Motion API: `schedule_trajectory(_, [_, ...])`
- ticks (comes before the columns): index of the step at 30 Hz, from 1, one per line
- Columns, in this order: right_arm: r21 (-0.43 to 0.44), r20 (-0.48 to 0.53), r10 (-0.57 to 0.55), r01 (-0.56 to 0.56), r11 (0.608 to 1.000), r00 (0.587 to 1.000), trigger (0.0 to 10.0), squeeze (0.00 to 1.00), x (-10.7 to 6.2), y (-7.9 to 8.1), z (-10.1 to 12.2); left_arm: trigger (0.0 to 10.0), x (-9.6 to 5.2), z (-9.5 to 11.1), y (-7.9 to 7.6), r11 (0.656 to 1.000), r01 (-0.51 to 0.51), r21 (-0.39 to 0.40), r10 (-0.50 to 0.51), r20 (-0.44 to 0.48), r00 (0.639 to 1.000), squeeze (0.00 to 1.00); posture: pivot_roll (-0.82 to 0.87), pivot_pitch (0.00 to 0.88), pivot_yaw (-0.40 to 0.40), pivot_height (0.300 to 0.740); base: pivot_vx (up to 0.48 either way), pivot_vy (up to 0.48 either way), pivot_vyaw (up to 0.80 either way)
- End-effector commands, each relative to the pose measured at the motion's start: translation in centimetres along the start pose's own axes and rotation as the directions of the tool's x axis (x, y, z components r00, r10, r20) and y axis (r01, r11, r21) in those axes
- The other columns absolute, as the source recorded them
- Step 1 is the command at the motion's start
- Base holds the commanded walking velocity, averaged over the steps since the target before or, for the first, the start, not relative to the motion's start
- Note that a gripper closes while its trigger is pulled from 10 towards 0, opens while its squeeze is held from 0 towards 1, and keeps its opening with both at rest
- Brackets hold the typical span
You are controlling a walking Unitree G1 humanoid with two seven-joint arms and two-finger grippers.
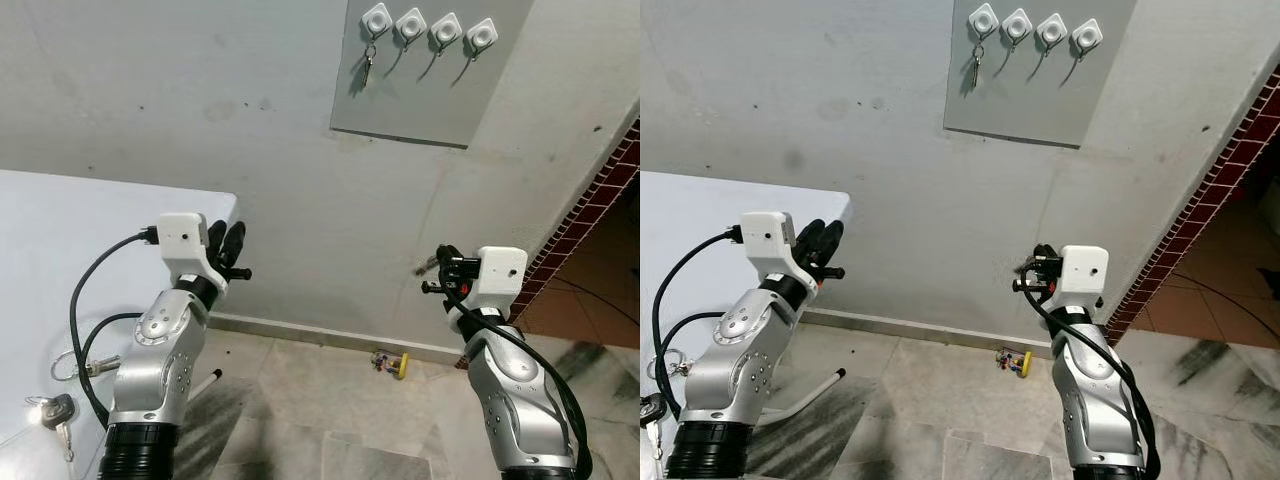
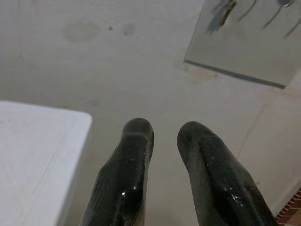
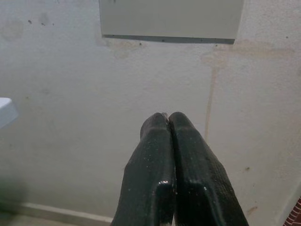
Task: Hang keys on a hook
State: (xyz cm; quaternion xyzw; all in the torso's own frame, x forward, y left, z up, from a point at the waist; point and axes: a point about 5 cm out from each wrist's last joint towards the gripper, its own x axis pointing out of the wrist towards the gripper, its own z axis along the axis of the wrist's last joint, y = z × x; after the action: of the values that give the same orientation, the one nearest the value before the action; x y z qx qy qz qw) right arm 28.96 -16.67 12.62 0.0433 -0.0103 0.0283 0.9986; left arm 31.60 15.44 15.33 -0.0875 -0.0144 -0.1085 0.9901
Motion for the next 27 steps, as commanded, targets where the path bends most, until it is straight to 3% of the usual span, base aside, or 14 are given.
schedule_trajectory(1, [-0.007, 0.061, 0.009, -0.009, 1.0, 0.998, 10.0, 0.0, -0.08, -0.01, 1.25, 10.0, 0.2, 0.45, -0.22, 1.0, 0.024, 0.007, -0.024, 0.012, 1.0, 0.0, -0.06, 0.0, -0.037, 0.74, 0.0, 0.0, 0.0])
schedule_trajectory(27, [-0.011, 0.09, 0.047, -0.046, 0.999, 0.995, 10.0, 0.0, -0.59, 0.5, 1.35, 10.0, 0.11, 0.73, -0.19, 0.998, 0.054, 0.017, -0.054, 0.013, 0.998, 0.0, -0.06, 0.0, -0.036, 0.74, 0.345, 0.0, 0.0])
